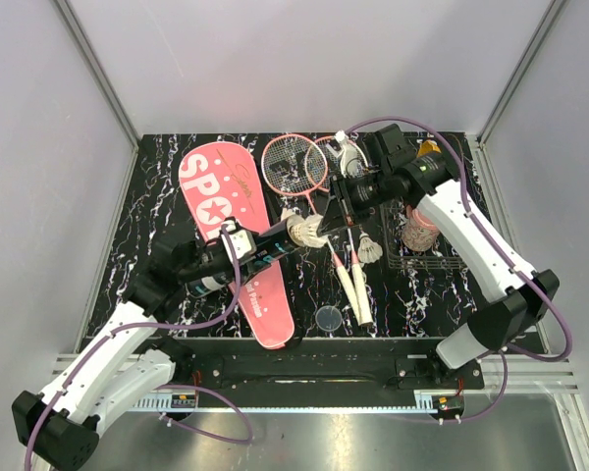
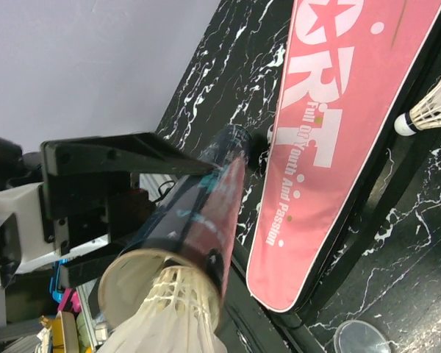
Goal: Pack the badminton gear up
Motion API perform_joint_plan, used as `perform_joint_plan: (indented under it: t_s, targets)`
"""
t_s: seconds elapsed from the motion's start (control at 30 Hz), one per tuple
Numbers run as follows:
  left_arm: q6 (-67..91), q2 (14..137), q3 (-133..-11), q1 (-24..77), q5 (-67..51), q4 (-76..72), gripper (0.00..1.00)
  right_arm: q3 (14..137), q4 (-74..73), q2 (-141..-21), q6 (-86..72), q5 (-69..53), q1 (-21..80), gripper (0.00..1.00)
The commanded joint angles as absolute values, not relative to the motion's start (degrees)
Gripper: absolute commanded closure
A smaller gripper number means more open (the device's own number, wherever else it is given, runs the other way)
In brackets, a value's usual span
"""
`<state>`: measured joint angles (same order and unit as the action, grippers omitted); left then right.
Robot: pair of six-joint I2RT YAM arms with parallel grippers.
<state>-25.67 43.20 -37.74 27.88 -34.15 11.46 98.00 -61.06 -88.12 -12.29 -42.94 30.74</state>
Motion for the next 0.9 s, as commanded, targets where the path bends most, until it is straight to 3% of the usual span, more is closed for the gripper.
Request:
perform_joint_plan:
  t_s: [0.0, 0.13, 0.27, 0.67, 0.87]
  targets:
    - [-26.5, 41.9, -37.6, 28.1, -37.1, 5.5, 1.00, 101.5, -58.9, -89.0, -12.7, -40.2, 30.7, 0.79]
    - [-26.1, 42.1, -38.1, 28.1, -37.1, 5.4, 1.00, 101.7, -57.8, -89.2, -13.0, -38.3, 30.8, 0.59]
    - [-25.7, 42.1, -38.2, 28.1, -37.2, 5.4, 1.00, 100.8, -55.3, -89.2, -14.1, -38.3, 31.9, 0.48]
    - [-23.7, 41.3, -38.4, 28.1, -34.8, 3.3, 1.00, 93.7, -42.1, -89.6, -23.7, -30.0, 38.9, 0.42]
    - [-22.8, 40.7, -37.9, 28.1, -34.7, 1.6, 1.00, 92.0, -37.3, -90.1, -27.8, -24.2, 41.1, 0.32]
